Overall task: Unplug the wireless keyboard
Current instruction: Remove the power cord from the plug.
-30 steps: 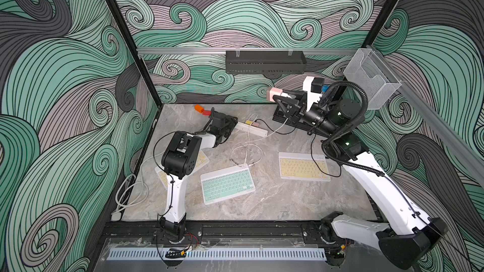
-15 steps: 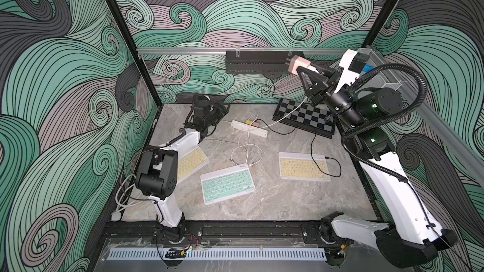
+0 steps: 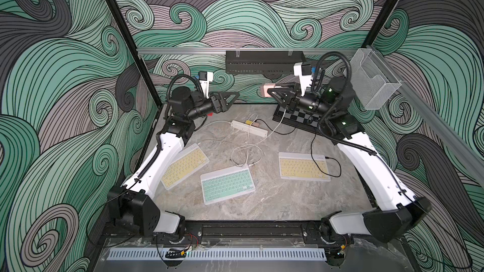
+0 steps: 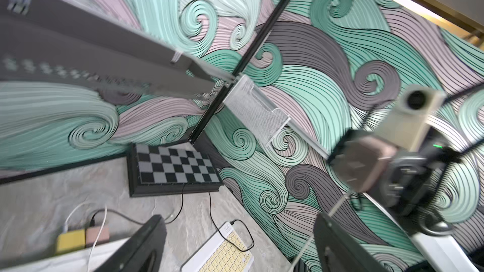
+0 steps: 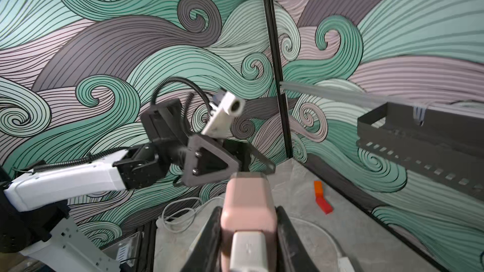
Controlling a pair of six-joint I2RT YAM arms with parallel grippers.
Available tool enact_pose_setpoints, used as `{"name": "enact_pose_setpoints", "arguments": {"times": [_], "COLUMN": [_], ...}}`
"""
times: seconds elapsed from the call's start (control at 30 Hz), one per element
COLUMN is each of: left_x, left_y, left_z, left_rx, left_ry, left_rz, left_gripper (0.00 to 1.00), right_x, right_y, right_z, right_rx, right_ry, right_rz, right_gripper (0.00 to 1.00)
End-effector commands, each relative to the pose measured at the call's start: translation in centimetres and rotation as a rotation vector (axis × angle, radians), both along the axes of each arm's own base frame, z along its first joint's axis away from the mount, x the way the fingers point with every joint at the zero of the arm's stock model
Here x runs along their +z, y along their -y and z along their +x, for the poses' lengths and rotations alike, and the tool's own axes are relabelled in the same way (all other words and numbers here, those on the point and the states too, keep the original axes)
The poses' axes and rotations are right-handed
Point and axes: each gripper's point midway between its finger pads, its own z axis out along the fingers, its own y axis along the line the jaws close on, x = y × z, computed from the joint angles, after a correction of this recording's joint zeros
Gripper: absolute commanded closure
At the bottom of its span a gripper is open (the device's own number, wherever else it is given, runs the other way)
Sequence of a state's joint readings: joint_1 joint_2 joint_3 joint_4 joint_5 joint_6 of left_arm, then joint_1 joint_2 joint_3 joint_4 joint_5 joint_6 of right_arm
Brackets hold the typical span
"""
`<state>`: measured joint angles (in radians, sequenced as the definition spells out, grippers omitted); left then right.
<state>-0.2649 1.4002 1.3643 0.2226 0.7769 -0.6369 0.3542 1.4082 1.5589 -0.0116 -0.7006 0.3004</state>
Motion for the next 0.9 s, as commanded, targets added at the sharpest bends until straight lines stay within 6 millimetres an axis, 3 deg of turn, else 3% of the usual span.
{"name": "enact_pose_setpoints", "arguments": {"times": [0.0,0.07,0.13,0.33,0.47,0.67,0.87], "left_x": [1.5,2.0,1.0,-0.1,0.7,-0.7,-1.8], "left_y": [2.2,3.2,4.0,4.1,3.8,4.7,5.7], "left_z": [-2.8,-3.7,-2.9,-0.3,1.1,0.9,0.7], "left_rx": [-0.137,-0.196,-0.227,-0.153,-0.103,-0.121,-0.141], "left_ry": [0.077,0.091,0.055,-0.060,-0.077,-0.110,-0.160], "left_rz": [0.039,0.038,0.039,-0.045,-0.198,-0.203,-0.232], "left_gripper": [0.07,0.06,0.05,0.05,0.05,0.06,0.10], "right_x": [0.5,0.1,-0.1,0.1,-0.8,-4.1,-5.1], "right_y": [-1.3,-2.0,-2.2,-1.7,-1.4,-1.5,-1.4], "right_z": [-1.4,-1.8,-1.7,0.3,2.1,3.8,4.7], "right_rx": [0.116,0.161,0.170,0.071,0.009,-0.029,-0.056], "right_ry": [-0.012,-0.014,-0.028,-0.120,-0.234,-0.377,-0.454], "right_rz": [0.035,0.030,0.035,0.137,0.200,0.236,0.304], "right_gripper": [1.00,1.00,1.00,1.00,1.00,1.00,1.00]}}
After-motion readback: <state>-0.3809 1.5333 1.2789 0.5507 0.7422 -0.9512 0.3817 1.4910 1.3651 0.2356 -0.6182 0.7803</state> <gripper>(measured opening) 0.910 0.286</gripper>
